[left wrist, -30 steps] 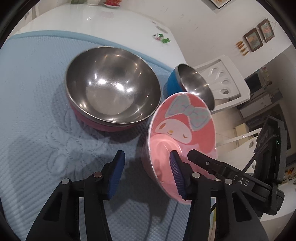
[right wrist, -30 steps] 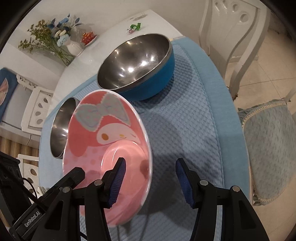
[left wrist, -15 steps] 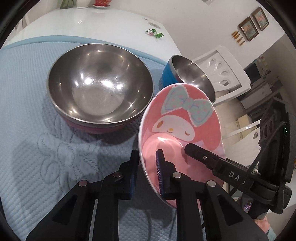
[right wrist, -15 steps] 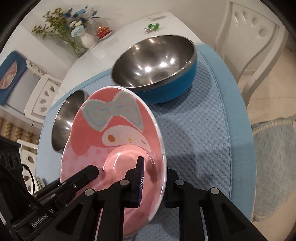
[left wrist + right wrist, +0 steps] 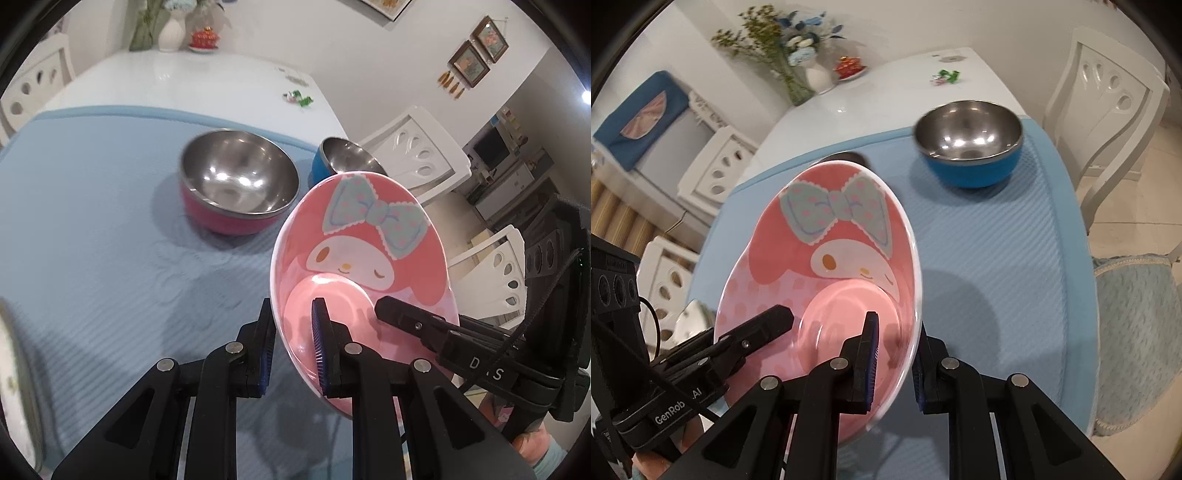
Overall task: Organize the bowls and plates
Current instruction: 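Carry the pink bowl with both grippers and lower it beside the plates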
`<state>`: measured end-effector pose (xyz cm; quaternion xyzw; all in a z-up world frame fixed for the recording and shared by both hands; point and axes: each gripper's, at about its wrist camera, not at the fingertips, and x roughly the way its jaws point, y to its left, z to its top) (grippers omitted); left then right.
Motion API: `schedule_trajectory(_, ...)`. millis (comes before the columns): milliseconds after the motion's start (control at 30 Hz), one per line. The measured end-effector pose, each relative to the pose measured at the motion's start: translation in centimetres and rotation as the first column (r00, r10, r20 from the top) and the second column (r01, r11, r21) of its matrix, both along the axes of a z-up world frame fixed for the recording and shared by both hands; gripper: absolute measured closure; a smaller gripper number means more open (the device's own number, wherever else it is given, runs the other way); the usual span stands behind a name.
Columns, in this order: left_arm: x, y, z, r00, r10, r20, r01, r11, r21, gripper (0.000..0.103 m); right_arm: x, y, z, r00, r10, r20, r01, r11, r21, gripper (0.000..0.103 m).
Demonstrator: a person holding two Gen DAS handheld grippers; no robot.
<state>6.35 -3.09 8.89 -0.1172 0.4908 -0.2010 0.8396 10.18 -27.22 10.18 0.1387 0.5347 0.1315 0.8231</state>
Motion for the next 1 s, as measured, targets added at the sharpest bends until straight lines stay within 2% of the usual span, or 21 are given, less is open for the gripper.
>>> schedule_trajectory(200,-2.8,2.3,0.4,1.000,0.031,-0.002,-0.031,0.999,0.019,0.087,-2.4,2.4,0.3,0.999,0.044,-0.023,-0.044,0.999,0.009,0.086)
schedule_trajectory(433,-5.1,4.3,-1.8,0.997,0.061,-0.054,-0.058,0.997,0.056,0.087,-3.6,4.6,-2.5,0.989,0.077,-0.130,-0.076,0.997,0.016,0.086)
schedule_trajectory(633,-5.7,4.5,-3.6,0.994,0.063,-0.094,-0.056,0.996,0.075,0.087,-3.8,5.2,-4.2,0.979,0.075,-0.191,-0.076,0.997,0.003,0.086)
schedule_trajectory(1000,-6.1,4.3,-5.1,0.992,0.068,-0.108,-0.059,0.995,0.086,0.087,-4.6,5.1,-5.2,0.974,0.059,-0.220,-0.058,0.998,0.013,0.086)
